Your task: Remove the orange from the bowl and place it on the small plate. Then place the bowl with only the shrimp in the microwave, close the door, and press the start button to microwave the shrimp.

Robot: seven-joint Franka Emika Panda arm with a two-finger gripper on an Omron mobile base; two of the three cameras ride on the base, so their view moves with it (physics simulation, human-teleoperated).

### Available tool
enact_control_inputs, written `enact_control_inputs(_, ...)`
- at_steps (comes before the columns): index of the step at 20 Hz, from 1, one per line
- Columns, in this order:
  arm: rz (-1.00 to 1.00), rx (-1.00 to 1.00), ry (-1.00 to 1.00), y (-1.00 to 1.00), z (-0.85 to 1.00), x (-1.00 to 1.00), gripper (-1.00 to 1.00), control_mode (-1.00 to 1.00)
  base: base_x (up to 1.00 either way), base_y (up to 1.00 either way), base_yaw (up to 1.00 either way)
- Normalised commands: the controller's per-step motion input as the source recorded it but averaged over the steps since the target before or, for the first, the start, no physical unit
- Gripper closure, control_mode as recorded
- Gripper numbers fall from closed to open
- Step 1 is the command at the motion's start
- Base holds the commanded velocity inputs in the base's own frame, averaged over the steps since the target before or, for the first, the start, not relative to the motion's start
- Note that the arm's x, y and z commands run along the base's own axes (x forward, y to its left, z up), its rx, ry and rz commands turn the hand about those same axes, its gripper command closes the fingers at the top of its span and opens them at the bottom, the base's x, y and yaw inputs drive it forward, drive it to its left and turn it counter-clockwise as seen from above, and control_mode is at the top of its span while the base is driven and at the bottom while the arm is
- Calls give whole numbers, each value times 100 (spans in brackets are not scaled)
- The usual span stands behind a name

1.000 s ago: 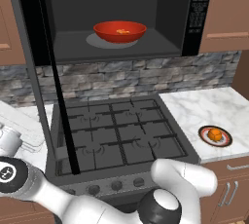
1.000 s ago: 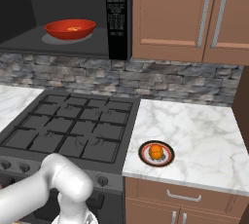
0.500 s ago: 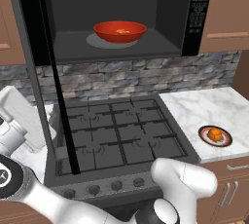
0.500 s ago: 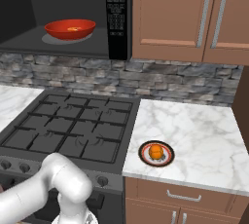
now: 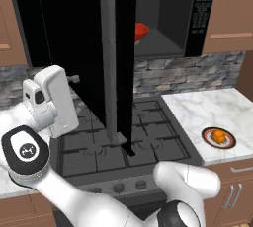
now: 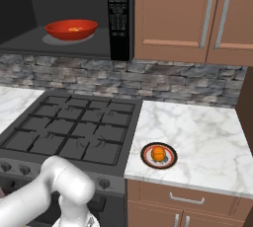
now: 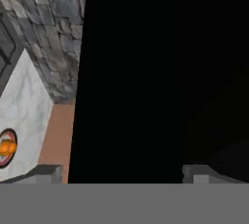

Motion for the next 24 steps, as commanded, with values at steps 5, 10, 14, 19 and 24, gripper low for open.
enact_control_inputs(5, 0, 31, -6, -100, 11, 0, -100, -100, 0, 0, 0)
enact_control_inputs(10, 8, 27, 0, -100, 1, 0, -100, -100, 0, 0, 0)
enact_control_inputs(14, 22, 19, 0, -94, 0, 10, -100, -100, 0, 0, 0)
enact_control_inputs(19, 34, 14, -2, -68, 0, 26, -100, -100, 0, 0, 0)
enact_control_inputs(24, 44, 9, -6, -37, 0, 43, -100, -100, 0, 0, 0)
